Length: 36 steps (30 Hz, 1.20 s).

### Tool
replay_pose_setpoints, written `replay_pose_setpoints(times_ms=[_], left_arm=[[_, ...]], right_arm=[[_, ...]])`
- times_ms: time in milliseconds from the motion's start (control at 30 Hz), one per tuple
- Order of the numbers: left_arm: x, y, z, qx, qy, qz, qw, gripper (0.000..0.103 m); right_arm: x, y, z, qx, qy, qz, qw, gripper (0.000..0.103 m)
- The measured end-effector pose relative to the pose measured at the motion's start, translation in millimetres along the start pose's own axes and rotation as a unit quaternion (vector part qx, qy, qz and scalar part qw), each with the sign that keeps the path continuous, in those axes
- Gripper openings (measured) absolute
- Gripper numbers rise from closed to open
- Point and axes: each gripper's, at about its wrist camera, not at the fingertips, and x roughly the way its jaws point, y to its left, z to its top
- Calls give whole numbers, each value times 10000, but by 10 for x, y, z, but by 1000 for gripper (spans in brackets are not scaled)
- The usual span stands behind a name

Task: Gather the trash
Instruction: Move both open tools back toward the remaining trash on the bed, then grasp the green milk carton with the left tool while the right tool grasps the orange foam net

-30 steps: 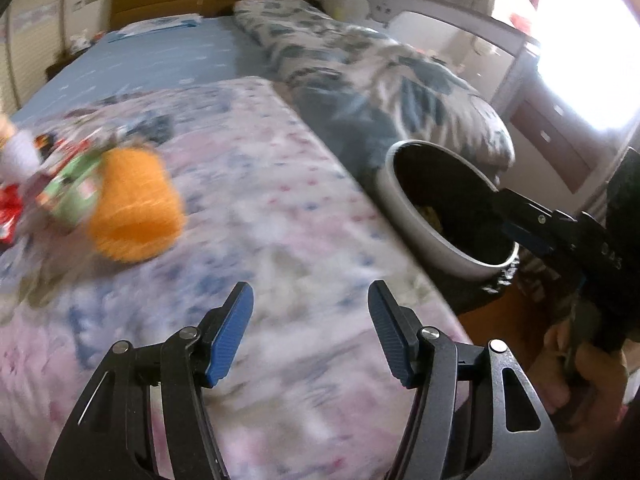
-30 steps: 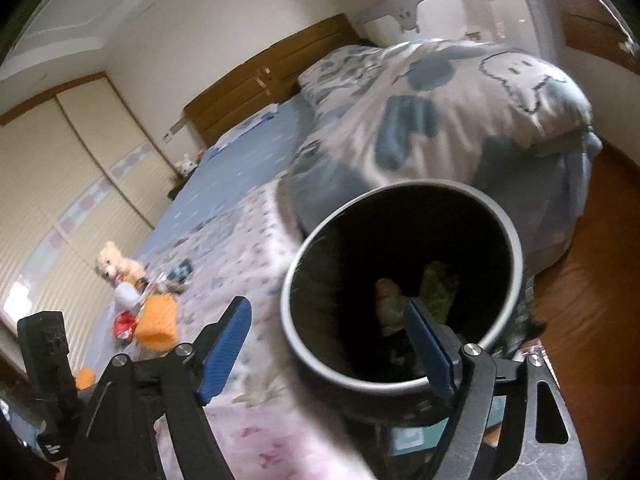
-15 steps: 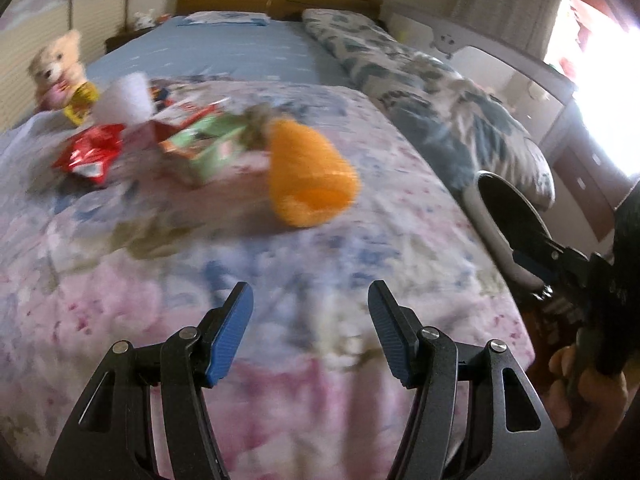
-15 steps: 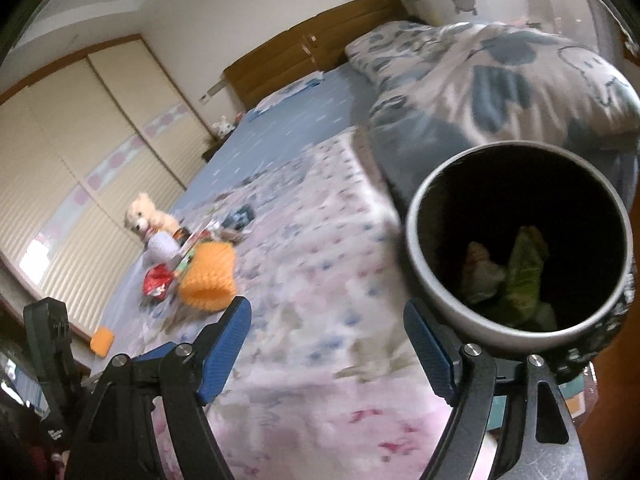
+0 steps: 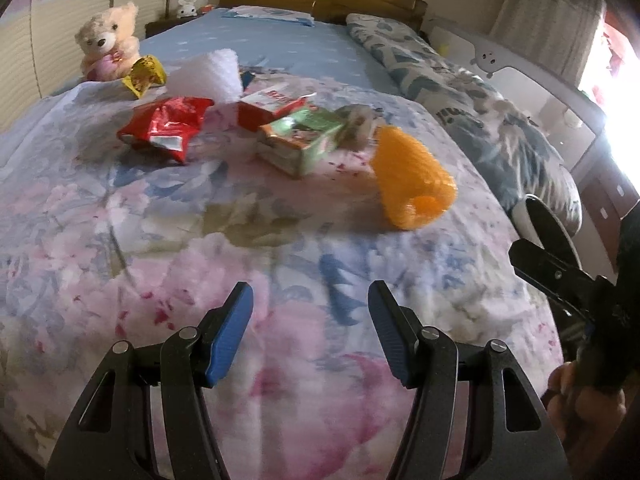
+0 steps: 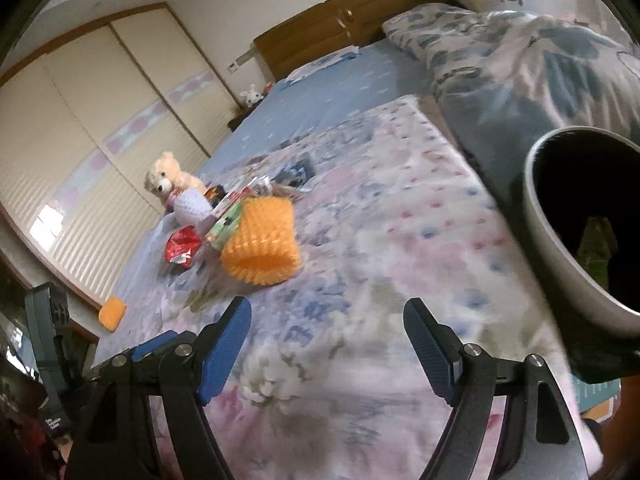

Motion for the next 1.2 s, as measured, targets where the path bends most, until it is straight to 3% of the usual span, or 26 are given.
replay_pose_setpoints(times_ms=[400, 867, 933, 1000, 1033, 1200], left_arm=[[194, 240, 364, 231, -33, 220, 9995, 72], [696, 199, 956, 528, 49, 131, 9985, 80], [740, 196, 997, 496, 38, 120, 9987, 80], [783, 171, 1022, 515, -11, 176, 9985, 79], [803, 156, 1029, 535, -14, 180, 9984, 78], [886, 72, 981, 723, 138, 119, 9972, 29]], right_arm=[[378, 336, 135, -213, 172, 289, 9992, 80], [841, 329, 392, 92, 418, 301, 9986, 80], [894, 335, 405, 97, 453, 347, 9983, 78], [931, 339, 409, 64, 459, 367, 9982, 70], [943, 340, 407, 59, 472, 383, 9981, 59], [915, 328, 397, 47, 438, 442, 9980, 39]])
